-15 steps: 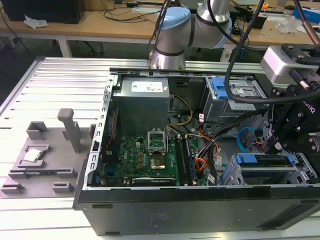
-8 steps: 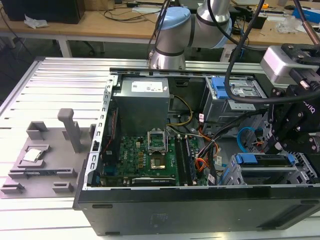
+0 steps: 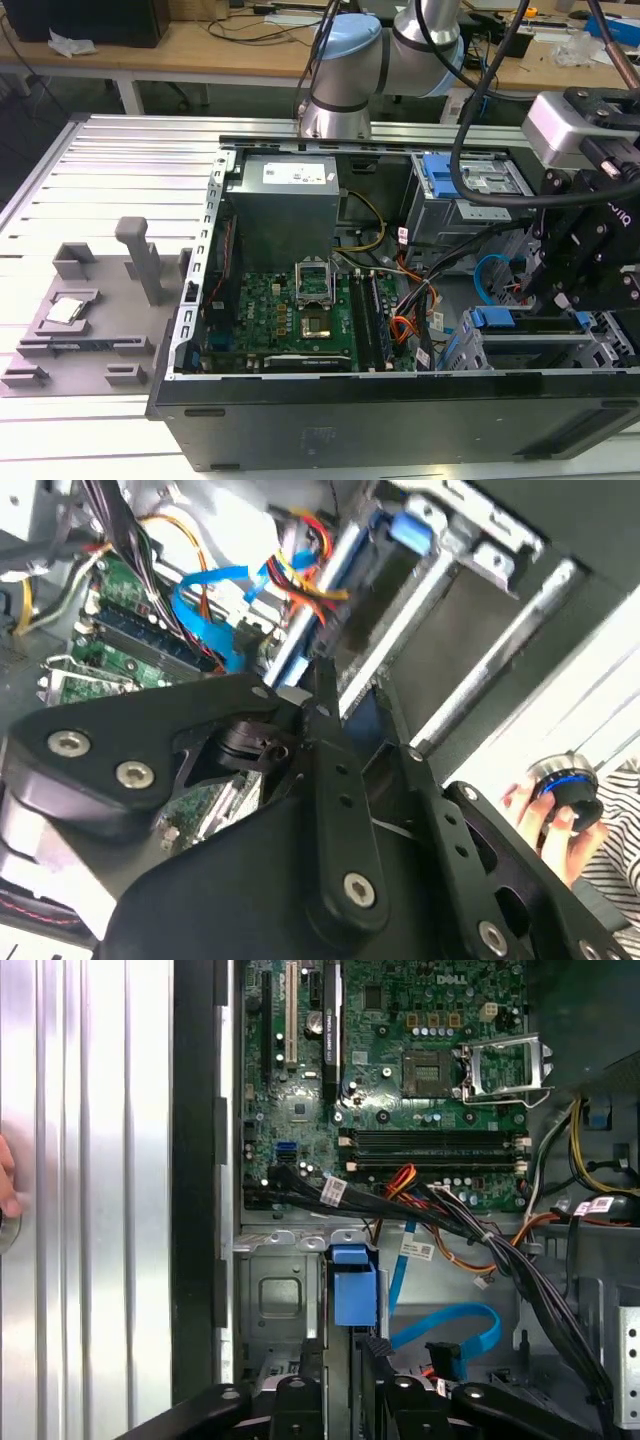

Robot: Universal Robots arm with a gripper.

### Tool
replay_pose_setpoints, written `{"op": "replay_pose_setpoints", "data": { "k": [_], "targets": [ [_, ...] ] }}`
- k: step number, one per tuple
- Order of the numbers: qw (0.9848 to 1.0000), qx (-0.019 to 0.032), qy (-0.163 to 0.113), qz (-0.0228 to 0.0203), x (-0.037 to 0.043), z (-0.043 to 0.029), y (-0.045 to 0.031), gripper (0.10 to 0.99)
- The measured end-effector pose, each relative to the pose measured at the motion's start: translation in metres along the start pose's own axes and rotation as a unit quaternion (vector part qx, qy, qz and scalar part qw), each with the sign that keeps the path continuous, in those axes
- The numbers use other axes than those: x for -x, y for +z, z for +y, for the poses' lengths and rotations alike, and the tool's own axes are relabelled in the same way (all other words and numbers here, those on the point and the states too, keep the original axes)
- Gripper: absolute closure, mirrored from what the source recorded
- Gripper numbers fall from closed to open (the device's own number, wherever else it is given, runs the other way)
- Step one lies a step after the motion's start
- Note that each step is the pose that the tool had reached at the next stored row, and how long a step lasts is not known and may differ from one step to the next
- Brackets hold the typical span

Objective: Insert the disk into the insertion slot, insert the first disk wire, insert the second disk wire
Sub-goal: 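Insert the first disk wire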

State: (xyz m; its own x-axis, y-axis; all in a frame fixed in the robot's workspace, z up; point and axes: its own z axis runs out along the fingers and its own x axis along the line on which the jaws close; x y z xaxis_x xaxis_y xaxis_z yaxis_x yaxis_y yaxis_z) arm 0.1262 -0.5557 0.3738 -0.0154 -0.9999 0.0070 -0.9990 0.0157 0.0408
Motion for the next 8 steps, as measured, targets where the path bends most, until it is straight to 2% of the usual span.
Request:
{"op": "replay_pose_setpoints", "data": {
  "k": [1,2,5,8],
  "targets": [
    [1.0000,0.0007,0.000,-0.0001,0.0093,-0.0070,0.0006,0.784],
    [1.0000,0.0014,0.000,0.0000,0.0127,-0.0126,0.0011,0.784],
    [1.0000,0.0019,0.000,0.0017,0.0134,-0.0185,0.0058,0.784],
    [1.0000,0.0019,0.000,0.0031,0.0134,-0.0204,0.0103,0.784]
  ]
}}
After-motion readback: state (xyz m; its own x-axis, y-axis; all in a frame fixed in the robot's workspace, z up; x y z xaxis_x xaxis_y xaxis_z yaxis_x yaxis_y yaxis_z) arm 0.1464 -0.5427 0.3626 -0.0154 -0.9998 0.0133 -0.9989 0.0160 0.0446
